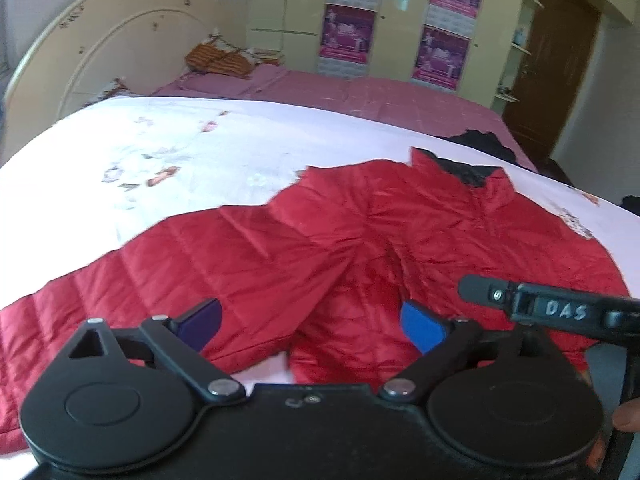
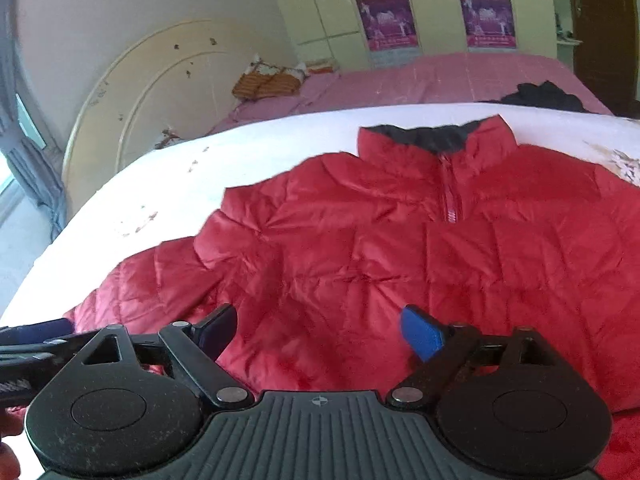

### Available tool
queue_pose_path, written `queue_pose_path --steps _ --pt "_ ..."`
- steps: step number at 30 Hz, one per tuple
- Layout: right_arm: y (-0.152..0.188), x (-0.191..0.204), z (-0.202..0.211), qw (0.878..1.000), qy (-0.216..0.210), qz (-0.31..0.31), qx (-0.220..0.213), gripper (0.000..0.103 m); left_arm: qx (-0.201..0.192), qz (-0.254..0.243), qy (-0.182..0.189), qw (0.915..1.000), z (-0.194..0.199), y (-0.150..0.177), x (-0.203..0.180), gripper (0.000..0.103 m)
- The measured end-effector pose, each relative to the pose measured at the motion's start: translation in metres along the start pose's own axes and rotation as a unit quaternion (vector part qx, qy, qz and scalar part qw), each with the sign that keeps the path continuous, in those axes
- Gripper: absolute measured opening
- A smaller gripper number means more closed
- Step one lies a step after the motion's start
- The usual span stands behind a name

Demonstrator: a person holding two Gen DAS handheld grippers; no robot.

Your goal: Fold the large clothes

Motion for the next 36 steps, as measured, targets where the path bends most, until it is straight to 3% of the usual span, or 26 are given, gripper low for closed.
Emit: queue_pose_path --steps 3,9,12,14,17,19,21,23,24,26,36 --pt "-0.005 -0.011 0.021 0.999 0.029 0.004 -0.028 0.088 0.01 -0.013 0.03 0.9994 -0.011 -0.001 -0.017 0.096" --pt "-0.005 -0.059 0.062 0.991 0.114 -0.01 -0.067 0.088 0.034 -0.014 0.071 0.9968 -0.052 -0.001 -0.054 0.078" --pt "-0.002 -0.085 0.078 0.987 0.139 -0.033 -0.079 0.088 0.039 -0.01 0.091 0.9951 -0.07 0.0 -0.063 0.06" --pt "0.0 -0.098 0.088 0.984 0.152 -0.042 -0.085 0.088 0.046 0.005 0.092 0.9947 -0.079 0.001 -0.065 0.039" --pt "0.001 -0.115 0.094 0.981 0.168 -0.048 -0.088 0.088 0.044 0.019 0.089 0.9949 -0.084 0.002 -0.062 0.023" --pt "0.001 -0.124 0.096 0.978 0.181 -0.049 -0.094 0.088 0.035 0.019 0.088 0.9954 -0.083 0.002 -0.062 0.017" --pt "0.001 -0.132 0.1 0.975 0.19 -0.051 -0.103 0.088 0.01 0.021 0.086 0.996 -0.076 -0.002 -0.06 0.016" --pt "0.0 -0.139 0.101 0.972 0.199 -0.052 -0.11 0.077 -0.016 0.026 0.084 0.996 -0.065 -0.009 -0.055 0.016" --pt "-0.001 -0.142 0.099 0.972 0.201 -0.056 -0.106 0.065 -0.028 0.029 0.081 0.9959 -0.058 -0.012 -0.051 0.016" --pt "0.0 -0.149 0.094 0.972 0.202 -0.061 -0.099 0.064 -0.043 0.031 0.069 0.9962 -0.052 -0.016 -0.04 0.016" --pt "0.019 -0.175 0.039 0.969 0.245 -0.024 -0.006 0.065 0.018 0.005 0.039 0.9991 -0.085 0.007 -0.035 0.016"
Point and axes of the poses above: each gripper's, at about its wrist camera, not at the fingertips, and z roughly against the way its jaws point, x to its left, y to its underside, the point moved 2 cm from there along -z, roughly the way its jaws point, and after that the axes turned 2 degrees about -y, right-handed, at the moved point
